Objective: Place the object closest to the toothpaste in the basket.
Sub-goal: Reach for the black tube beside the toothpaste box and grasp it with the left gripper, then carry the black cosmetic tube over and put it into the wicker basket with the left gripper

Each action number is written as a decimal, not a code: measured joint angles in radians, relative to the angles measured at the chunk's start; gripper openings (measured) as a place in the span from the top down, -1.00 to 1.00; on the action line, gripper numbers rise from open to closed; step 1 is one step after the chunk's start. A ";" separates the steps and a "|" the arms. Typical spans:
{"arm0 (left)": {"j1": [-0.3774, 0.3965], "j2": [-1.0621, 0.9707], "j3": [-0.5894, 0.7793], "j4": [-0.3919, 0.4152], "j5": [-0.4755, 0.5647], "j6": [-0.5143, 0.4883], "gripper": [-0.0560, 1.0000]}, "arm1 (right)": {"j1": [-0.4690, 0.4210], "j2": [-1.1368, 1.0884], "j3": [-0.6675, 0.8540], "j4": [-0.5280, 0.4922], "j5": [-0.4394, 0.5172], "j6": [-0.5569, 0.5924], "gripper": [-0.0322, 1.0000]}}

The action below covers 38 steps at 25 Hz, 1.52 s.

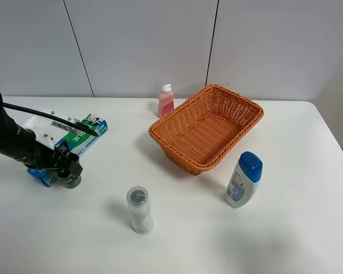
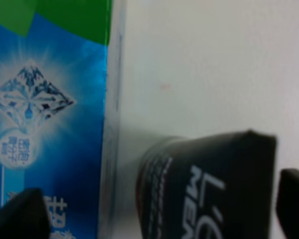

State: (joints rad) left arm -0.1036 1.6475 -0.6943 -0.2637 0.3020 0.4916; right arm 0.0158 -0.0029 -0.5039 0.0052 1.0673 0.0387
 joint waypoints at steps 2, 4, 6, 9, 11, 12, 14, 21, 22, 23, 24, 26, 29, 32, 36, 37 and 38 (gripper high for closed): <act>0.000 0.000 0.000 -0.004 -0.001 -0.008 -0.33 | 0.000 0.000 0.000 0.000 0.000 0.000 -0.99; -0.002 0.000 0.000 -0.005 -0.002 -0.014 0.17 | 0.000 0.000 0.000 0.000 0.000 0.000 -0.99; -0.002 0.000 0.000 0.001 -0.007 -0.027 0.36 | 0.000 0.000 0.000 0.000 0.000 0.000 -0.99; -0.002 0.000 0.000 0.005 -0.009 -0.040 0.35 | 0.000 0.000 0.000 0.000 0.000 0.000 -0.99; -0.002 0.000 0.000 0.011 -0.009 -0.045 0.35 | 0.000 0.000 0.000 0.000 0.000 0.000 -0.99; -0.002 0.000 0.000 0.012 -0.009 -0.046 0.35 | 0.000 0.000 0.000 0.000 0.000 0.000 -0.99; -0.002 0.000 0.000 0.013 -0.009 -0.047 0.35 | 0.000 0.000 0.000 0.000 0.000 0.000 -0.99; -0.002 -0.050 -0.050 0.022 0.046 -0.047 0.35 | 0.000 0.000 0.000 0.000 0.000 0.000 -0.99; -0.002 -0.065 -0.073 0.022 0.057 -0.047 0.35 | 0.000 0.000 0.000 0.000 0.000 0.000 -0.99; -0.002 -0.083 -0.094 0.022 0.070 -0.047 0.35 | 0.000 0.000 0.000 0.000 0.000 0.000 -0.99; -0.002 -0.101 -0.123 0.022 0.082 -0.049 0.35 | 0.000 0.000 0.000 0.000 0.000 0.000 -0.99; -0.002 -0.132 -0.184 0.022 0.100 -0.054 0.35 | 0.000 0.000 0.000 0.000 0.000 0.000 -0.99; -0.028 -0.165 -0.293 0.015 0.143 -0.056 0.35 | 0.000 0.000 0.000 0.000 0.000 0.000 -0.99; -0.102 -0.174 -0.396 0.010 0.189 -0.058 0.35 | 0.000 0.000 0.000 0.000 0.000 0.000 -0.99; -0.248 -0.174 -0.505 0.006 0.186 -0.067 0.35 | 0.000 0.000 0.000 0.000 0.000 0.000 -0.99; -0.290 -0.174 -0.521 0.004 0.172 -0.068 0.35 | 0.000 0.000 0.000 0.000 0.000 0.000 -0.99; -0.331 -0.170 -0.536 0.002 0.158 -0.070 0.35 | 0.000 0.000 0.000 0.000 0.000 0.000 -0.99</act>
State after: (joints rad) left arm -0.4343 1.4773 -1.2300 -0.2621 0.4599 0.4217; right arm 0.0158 -0.0029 -0.5039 0.0052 1.0673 0.0387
